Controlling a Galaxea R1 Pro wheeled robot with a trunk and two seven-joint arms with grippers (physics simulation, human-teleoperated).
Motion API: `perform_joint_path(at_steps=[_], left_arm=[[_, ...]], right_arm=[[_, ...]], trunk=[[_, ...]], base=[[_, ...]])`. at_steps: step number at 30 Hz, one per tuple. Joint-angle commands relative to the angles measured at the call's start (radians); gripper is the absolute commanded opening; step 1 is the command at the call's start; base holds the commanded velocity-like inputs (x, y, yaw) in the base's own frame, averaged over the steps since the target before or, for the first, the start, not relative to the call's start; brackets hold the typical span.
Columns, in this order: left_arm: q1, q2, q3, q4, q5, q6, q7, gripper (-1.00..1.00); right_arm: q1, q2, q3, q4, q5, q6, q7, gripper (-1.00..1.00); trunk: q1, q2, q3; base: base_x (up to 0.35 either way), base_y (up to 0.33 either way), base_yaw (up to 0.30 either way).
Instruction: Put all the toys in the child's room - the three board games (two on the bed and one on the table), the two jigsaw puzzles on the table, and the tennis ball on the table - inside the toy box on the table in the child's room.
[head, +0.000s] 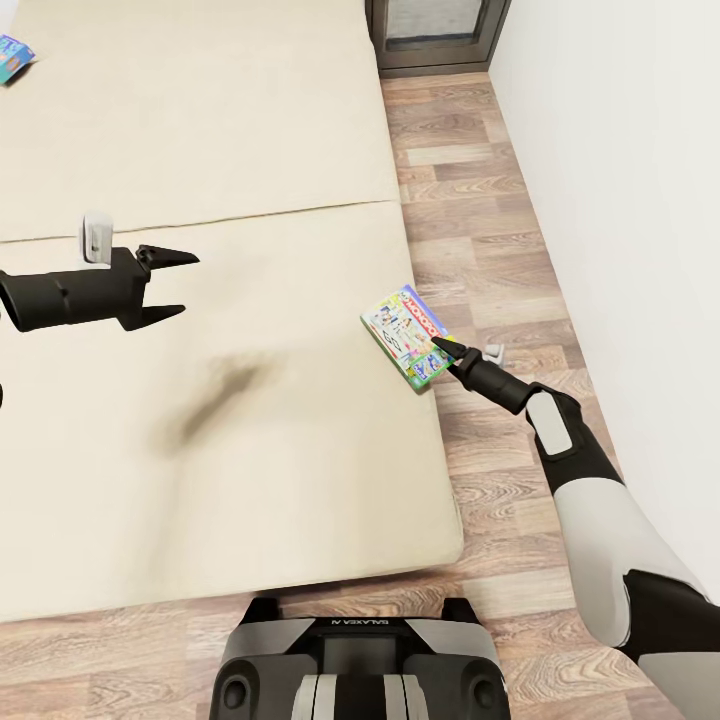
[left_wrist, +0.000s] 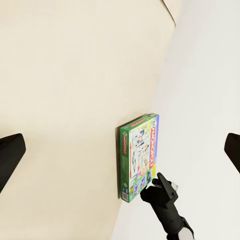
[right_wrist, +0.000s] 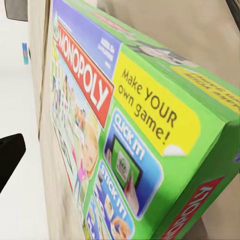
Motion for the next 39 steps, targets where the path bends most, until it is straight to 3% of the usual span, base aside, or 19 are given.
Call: perform_joint_path(at_steps=[1,39], left_arm=[[-0.001,0.0,0.0,0.0,0.01,-0.001,0.01,1.0],[-0.001,0.0,-0.001,0.0,0.01,-0.001,0.01,1.0]], right_arm=[[-0.001,0.0,-0.002,0.0,-0.003,0.007,0.001,1.0],[-0.019,0.002,-0.001,0.0,-0.001,0.005,0.002,1.0]], trunk=[[0.0,0.0,0.0],[0.0,0.0,0.0]], base=[[0.0,0.0,0.0],[0.0,0.0,0.0]])
